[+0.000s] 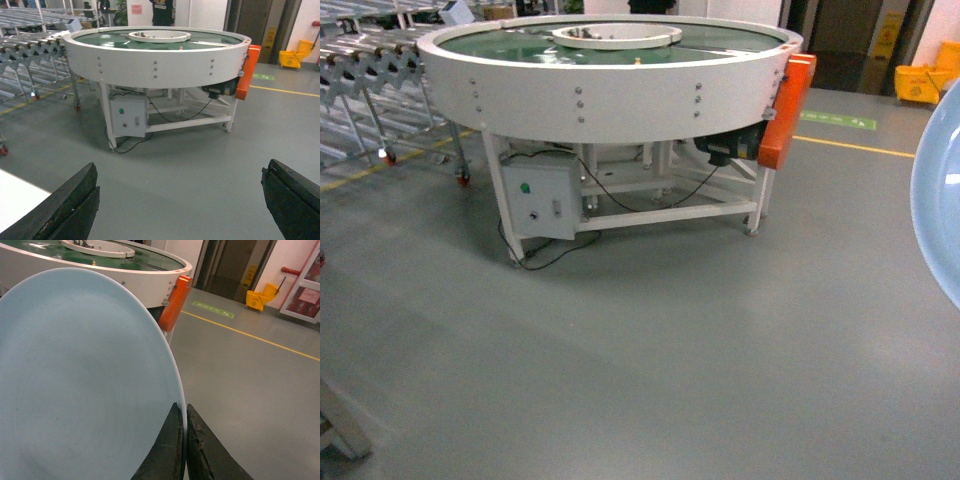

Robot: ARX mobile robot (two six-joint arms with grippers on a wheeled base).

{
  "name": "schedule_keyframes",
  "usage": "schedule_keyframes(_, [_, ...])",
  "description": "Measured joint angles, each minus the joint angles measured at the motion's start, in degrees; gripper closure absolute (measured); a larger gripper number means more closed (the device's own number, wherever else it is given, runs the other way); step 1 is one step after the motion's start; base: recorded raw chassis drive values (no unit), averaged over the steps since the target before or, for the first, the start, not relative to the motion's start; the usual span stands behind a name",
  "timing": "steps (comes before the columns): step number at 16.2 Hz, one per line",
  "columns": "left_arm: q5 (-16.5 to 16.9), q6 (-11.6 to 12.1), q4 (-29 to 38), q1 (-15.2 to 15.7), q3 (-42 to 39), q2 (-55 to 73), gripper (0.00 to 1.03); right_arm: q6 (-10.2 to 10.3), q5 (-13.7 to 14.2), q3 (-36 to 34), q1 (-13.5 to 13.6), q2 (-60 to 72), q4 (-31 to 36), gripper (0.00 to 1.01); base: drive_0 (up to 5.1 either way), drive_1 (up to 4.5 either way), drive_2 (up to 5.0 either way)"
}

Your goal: Place blue tray on left shelf second layer neatly

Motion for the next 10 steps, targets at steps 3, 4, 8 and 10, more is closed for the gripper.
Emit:
schedule_keyframes(3, [0.0,0.0,0.3,0.0,0.0,0.0,0.05,0.0,0.0,0.0,0.0,0.0,-0.1,0.99,1.9,-0.66,-5.9])
schedule_keyframes(4, [0.0,0.0,0.0,0.0,0.0,0.0,0.05,0.0,0.0,0.0,0.0,0.0,0.1,0.99,1.9,-0.7,-5.9])
schedule_keyframes(8, [0.0,0.0,0.1,0.0,0.0,0.0,0.05,0.0,0.0,0.0,0.0,0.0,0.0,0.99,1.1,-0.38,-5.3])
schedule_keyframes(10, [0.1,0.0,0.1,0.0,0.0,0.0,0.05,0.0,0.2,0.0,0.0,0.1,-0.2,0.99,-1.7,0.21,-3.7])
